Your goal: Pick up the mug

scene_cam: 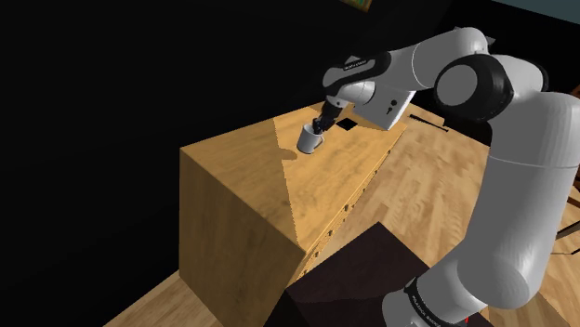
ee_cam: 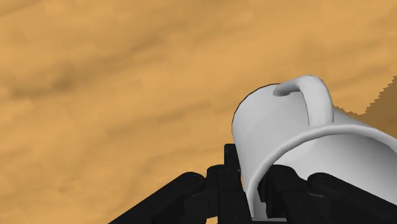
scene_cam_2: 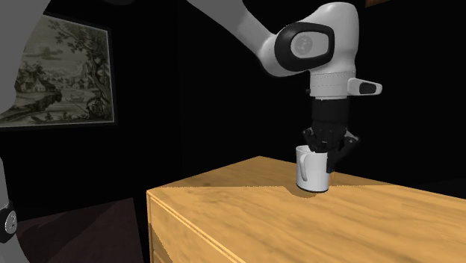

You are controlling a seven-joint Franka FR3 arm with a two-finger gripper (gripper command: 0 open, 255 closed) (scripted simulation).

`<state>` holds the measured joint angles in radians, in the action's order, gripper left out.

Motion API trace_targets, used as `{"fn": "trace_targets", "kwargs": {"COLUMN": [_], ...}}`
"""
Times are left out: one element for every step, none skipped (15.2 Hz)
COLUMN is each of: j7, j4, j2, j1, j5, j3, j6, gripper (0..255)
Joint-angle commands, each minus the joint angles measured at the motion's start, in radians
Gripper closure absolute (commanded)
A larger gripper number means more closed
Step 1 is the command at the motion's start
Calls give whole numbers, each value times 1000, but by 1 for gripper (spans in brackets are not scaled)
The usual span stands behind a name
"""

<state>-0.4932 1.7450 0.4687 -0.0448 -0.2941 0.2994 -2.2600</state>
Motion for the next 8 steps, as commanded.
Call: {"fn": "trace_targets", "kwargs": {"j7": [6,9,12,15,18,21,21,21], "j4": [-13,-17,-22,-26,-31,-36,-37,-37], "j2": [-9,-15,-22,-28,-34,-40,-41,-41], "j1": [1,2,3,4,5,6,6,6], "j5": [6,10,13,16,20,23,24,23], "j3": [3,5,7,8,10,12,12,12], "j6": [21,31,42,52,63,73,75,75], "gripper": [255,255,255,255,255,255,255,255]}}
